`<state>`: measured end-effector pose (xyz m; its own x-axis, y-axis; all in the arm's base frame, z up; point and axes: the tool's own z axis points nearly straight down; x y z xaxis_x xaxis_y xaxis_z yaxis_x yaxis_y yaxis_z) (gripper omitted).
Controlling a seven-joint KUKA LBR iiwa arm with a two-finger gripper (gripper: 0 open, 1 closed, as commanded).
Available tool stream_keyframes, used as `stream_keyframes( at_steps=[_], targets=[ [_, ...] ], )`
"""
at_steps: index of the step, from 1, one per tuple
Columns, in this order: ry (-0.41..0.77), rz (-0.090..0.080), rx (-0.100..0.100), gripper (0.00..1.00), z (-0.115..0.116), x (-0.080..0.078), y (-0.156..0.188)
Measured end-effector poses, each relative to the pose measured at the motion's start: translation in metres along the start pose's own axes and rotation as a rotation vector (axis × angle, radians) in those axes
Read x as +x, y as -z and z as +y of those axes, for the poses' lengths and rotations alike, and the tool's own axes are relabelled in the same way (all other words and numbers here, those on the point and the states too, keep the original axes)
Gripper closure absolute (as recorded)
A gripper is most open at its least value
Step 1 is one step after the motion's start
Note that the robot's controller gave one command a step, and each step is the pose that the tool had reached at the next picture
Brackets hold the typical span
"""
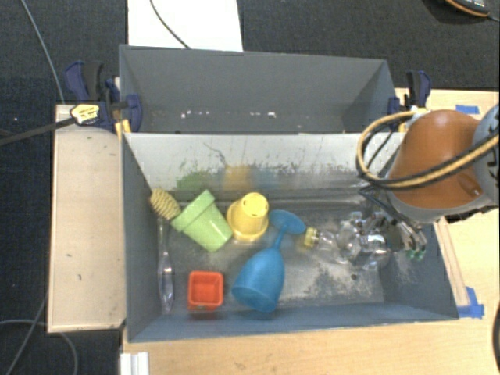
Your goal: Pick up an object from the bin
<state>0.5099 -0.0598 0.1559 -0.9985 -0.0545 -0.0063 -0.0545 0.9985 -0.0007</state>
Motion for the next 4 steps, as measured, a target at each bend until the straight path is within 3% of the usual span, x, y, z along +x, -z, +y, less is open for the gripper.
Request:
stream_keyframes(
  at_steps=[1,2,3,4],
  targets=[
    [-0.012,-0.004,0.001,0.0,-0.043,-0.012,0.011],
    [-0.012,-0.003,0.0,0.0,-0.042,-0.012,0.011],
    [0.35,-0.003,-0.002,0.0,0.007,-0.014,-0.028],
    [-0.067,-0.004,0.001,0.0,0.002,0.003,-0.032]
  ],
)
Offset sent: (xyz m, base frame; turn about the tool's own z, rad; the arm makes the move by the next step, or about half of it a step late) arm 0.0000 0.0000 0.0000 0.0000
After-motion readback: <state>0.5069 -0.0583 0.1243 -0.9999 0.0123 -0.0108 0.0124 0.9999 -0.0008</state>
